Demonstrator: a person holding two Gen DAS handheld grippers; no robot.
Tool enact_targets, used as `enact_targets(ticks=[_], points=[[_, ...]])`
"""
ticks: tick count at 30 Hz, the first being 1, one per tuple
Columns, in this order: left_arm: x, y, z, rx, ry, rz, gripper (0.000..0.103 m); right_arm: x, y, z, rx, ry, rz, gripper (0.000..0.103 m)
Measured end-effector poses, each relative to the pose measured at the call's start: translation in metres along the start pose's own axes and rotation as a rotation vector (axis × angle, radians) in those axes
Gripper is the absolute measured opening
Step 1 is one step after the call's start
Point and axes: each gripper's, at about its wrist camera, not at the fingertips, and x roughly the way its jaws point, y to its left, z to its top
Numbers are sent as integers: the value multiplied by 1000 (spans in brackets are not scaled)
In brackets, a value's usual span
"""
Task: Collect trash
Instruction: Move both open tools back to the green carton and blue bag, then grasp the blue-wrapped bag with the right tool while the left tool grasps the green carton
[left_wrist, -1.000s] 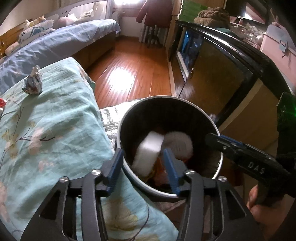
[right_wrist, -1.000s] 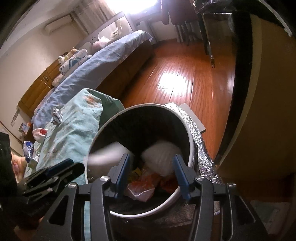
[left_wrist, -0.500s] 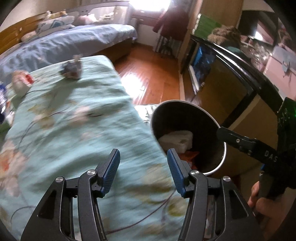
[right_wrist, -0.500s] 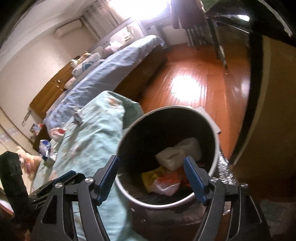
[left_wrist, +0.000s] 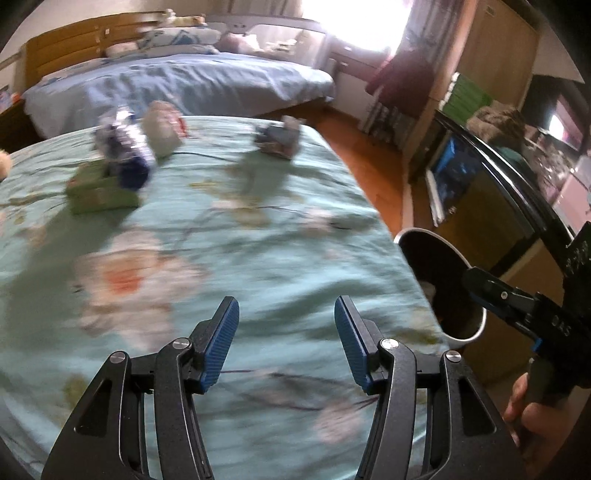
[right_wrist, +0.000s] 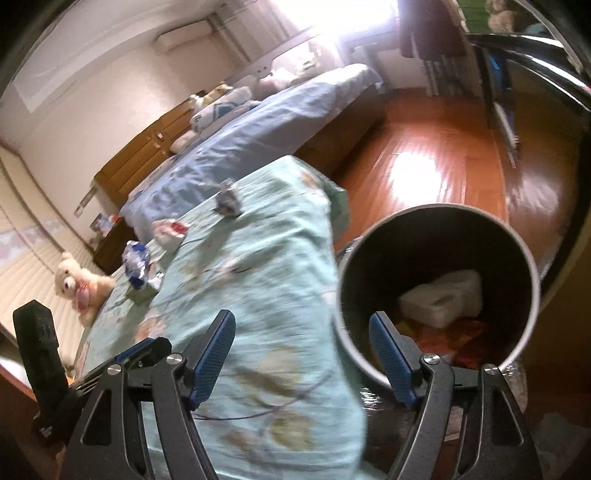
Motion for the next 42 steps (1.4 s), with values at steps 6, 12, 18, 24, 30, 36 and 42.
enact_targets(ticks=[6, 12, 18, 24, 30, 36, 42], points=[[-11, 39, -4, -57, -14, 48, 55, 14, 31, -5, -49, 34, 40, 77], [-18, 71, -7, -111, -21, 82, 55, 29, 56, -11, -86, 66, 68, 77], [-22, 97, -7, -133, -24, 113, 55, 41, 71, -16, -109, 94, 80, 77], [-23, 127, -3, -159, -17, 147, 55, 54, 90, -15, -128, 110, 101, 77], [-25, 153, 1, -169, -8, 168, 56, 68, 119, -13, -168, 126, 153, 77], [-20, 171, 11, -148, 10, 175, 57, 90, 153, -10, -218, 144, 199, 77], [-4, 184, 34, -75, 44, 154, 67, 117, 186, 3, -255, 152, 227, 77]])
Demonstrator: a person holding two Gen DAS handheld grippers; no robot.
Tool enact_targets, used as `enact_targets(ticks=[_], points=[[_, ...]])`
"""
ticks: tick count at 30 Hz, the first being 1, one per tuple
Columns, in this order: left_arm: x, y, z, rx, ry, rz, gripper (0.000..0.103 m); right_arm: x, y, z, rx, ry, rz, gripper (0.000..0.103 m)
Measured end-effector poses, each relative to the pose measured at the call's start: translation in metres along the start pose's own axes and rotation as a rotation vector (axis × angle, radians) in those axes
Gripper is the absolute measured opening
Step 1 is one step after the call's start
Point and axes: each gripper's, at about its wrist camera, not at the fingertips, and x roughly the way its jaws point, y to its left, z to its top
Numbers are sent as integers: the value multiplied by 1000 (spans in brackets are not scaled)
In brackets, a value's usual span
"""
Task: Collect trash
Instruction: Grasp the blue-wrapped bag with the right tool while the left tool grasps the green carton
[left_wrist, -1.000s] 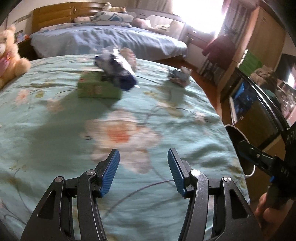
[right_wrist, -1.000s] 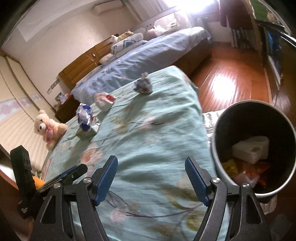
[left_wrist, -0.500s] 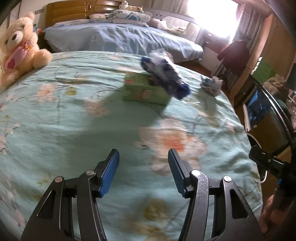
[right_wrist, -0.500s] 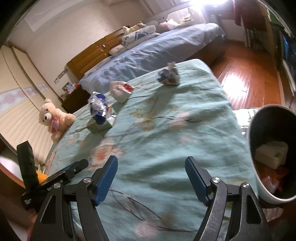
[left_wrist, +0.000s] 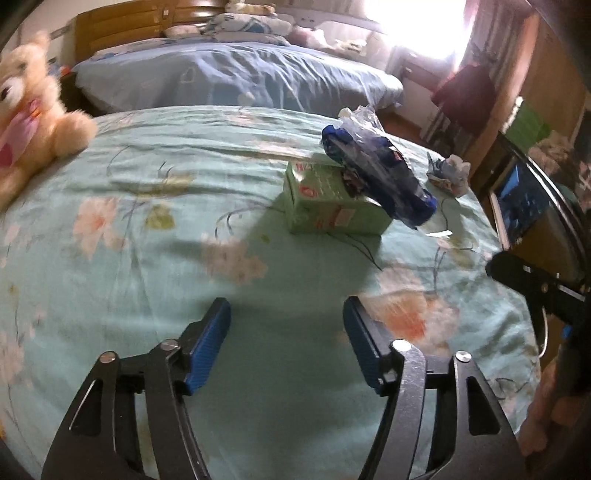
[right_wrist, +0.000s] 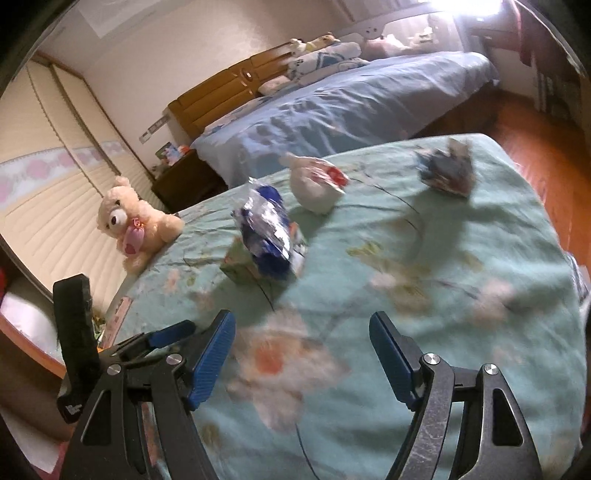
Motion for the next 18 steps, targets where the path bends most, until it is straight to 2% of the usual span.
enact_targets(ticks=[8, 10, 11, 12, 14, 18], points=[[22, 6, 33, 124, 34, -5, 74, 43, 11, 31, -40, 25, 5, 75], [27, 5, 39, 148, 34, -19, 74, 50, 9, 35, -37, 30, 14, 63], [29, 5, 41, 160, 37, -25, 74, 53, 8, 37, -36, 37, 15, 41], [32, 5, 45, 178, 42, -26, 74, 54, 6, 38, -29, 41, 29, 30], [36, 3, 52, 216, 40, -28, 75, 50, 0, 38, -6, 31, 48, 28], [42, 0, 64, 253, 17, -80, 84, 28, -20, 31, 40, 5, 36, 25]])
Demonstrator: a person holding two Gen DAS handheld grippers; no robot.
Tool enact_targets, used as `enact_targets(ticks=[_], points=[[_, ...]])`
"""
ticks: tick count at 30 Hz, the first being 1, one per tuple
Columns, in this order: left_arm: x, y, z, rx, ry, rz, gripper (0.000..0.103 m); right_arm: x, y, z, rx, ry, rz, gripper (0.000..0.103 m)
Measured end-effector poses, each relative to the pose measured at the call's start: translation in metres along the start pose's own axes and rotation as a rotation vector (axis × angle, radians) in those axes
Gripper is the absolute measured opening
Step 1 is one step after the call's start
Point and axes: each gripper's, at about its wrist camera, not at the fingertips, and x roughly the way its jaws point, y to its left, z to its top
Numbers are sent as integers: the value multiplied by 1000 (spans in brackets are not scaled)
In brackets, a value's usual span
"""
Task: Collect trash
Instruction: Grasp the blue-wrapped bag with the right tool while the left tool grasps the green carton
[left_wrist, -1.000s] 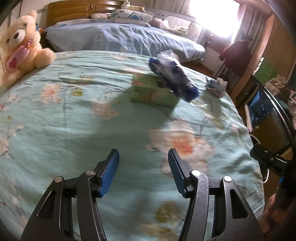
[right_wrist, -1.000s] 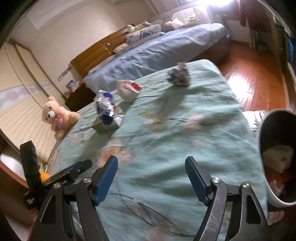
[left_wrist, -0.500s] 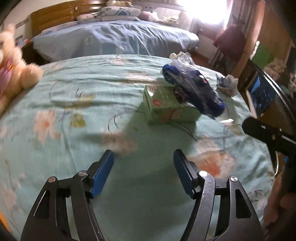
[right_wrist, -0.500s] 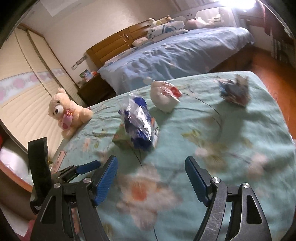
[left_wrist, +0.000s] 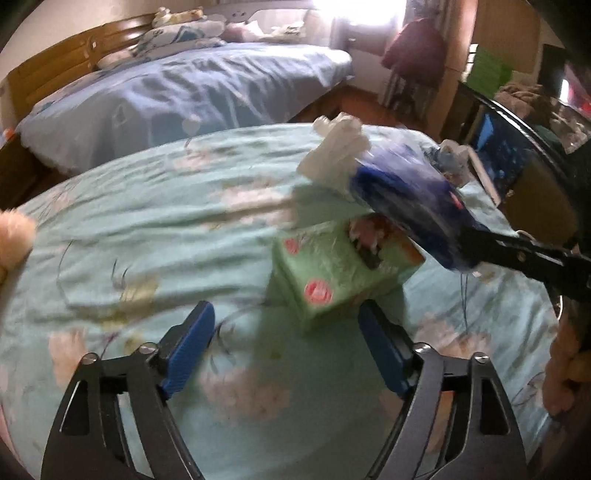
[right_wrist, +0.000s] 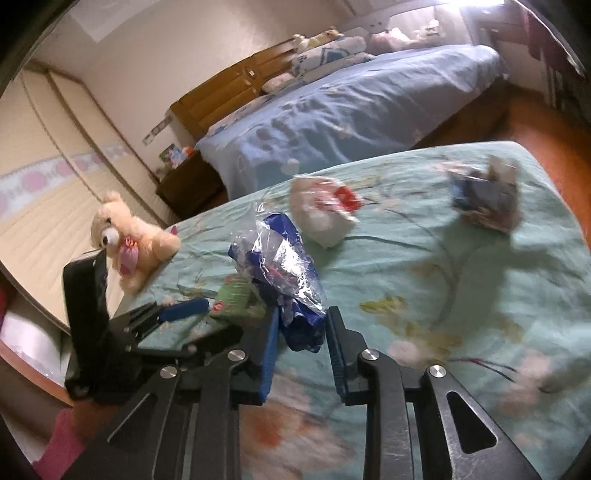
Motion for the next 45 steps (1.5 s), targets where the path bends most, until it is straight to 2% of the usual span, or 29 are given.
enact_targets(ticks=[7, 11, 13, 14, 15, 17, 19, 21, 22, 24, 27, 30, 36, 38, 40, 41, 42, 43, 44, 45], points=[[16, -18, 12, 63, -11, -47, 86, -42, -30, -24, 23, -30, -93, 25], [7, -36, 9, 108, -62, -73, 84, -58, -48, -40, 45, -26, -142, 25], [1, -46, 4, 103, -63, -104, 69, -65, -54, -46, 54, -27, -160, 25], [-1, -50, 1, 96, -48, -113, 58, -68, -57, -49, 55, -27, -169, 25], [-1, -57, -5, 86, -19, -107, 52, -72, -60, -53, 55, -26, -176, 25], [-1, -68, -15, 69, 28, -78, 50, -79, -63, -57, 52, -31, -188, 25], [-13, -81, -29, 63, 16, -82, 51, -88, -66, -61, 45, -38, -207, 26], [-22, -88, -38, 40, 10, -114, 58, -95, -71, -62, 50, -45, -215, 35], [-25, -89, -39, 36, 0, -103, 62, -97, -72, -62, 54, -44, -213, 39], [-29, -91, -37, 49, -28, -49, 80, -99, -76, -59, 60, -46, -210, 61], [-23, -86, -27, 59, -42, 7, 85, -99, -74, -55, 46, -59, -208, 71], [-10, -76, -17, 58, -30, 34, 87, -90, -71, -52, 22, -45, -209, 72], [19, -58, 3, 56, 23, 20, 89, -75, -71, -52, 16, -23, -208, 71], [18, -59, 6, 64, -4, -16, 89, -74, -71, -52, 17, -23, -214, 71], [13, -65, 6, 83, -50, -17, 87, -75, -73, -53, 26, -31, -218, 70], [11, -68, 6, 95, -63, -21, 78, -75, -74, -53, 31, -34, -220, 68], [10, -72, 6, 107, -68, -24, 63, -76, -74, -54, 36, -37, -224, 60], [11, -76, 5, 112, -58, -30, 58, -77, -75, -55, 39, -36, -226, 54], [13, -78, 4, 110, -47, -28, 58, -77, -76, -55, 43, -32, -224, 47], [10, -82, 2, 107, -55, -5, 57, -78, -77, -56, 45, -29, -220, 45]])
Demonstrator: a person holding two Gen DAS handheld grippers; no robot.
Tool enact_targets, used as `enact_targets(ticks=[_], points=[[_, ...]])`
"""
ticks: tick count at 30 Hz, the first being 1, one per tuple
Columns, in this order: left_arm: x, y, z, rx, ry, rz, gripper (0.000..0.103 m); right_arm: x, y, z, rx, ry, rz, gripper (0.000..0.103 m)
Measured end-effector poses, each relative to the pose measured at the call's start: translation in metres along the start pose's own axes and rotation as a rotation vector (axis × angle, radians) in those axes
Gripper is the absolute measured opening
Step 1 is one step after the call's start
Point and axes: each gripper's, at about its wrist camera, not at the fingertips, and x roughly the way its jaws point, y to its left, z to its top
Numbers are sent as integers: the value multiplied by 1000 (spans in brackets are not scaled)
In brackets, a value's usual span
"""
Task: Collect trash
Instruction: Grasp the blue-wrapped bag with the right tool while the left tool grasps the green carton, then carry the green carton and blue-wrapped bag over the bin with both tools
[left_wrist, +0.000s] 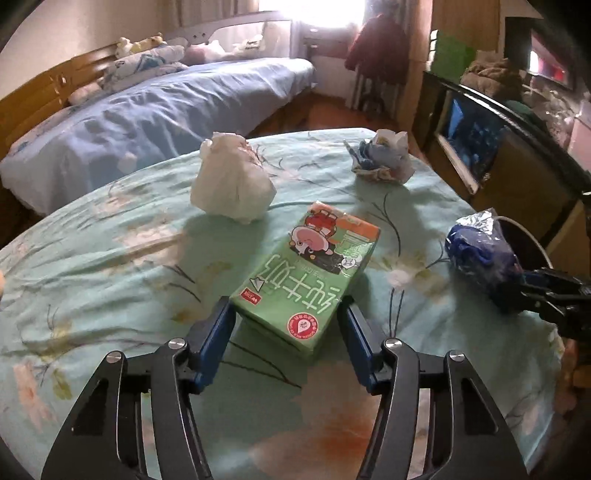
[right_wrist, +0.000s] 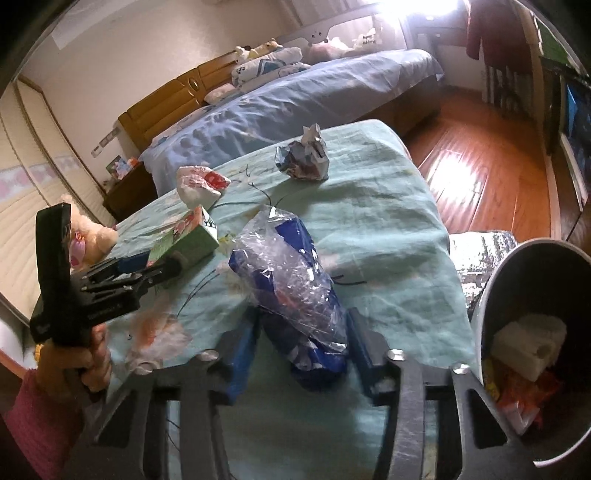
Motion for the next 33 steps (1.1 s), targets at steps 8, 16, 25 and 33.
enact_targets(ticks=[8, 16, 25, 33], points=[[-28, -27, -24, -126, -10, -7, 57, -29, -13, -11, 38, -44, -1, 40], [-52, -71, -41, -185, -37, -27, 56, -62, -37, -23, 97, -82, -5, 39], [-63, -126, -43, -147, -64, -88, 56, -94, -68, -45, 170, -114, -36, 39], [-64, -166, -36, -85, -70, -121, 55, -110, -89, -56, 206, -135, -68, 40]])
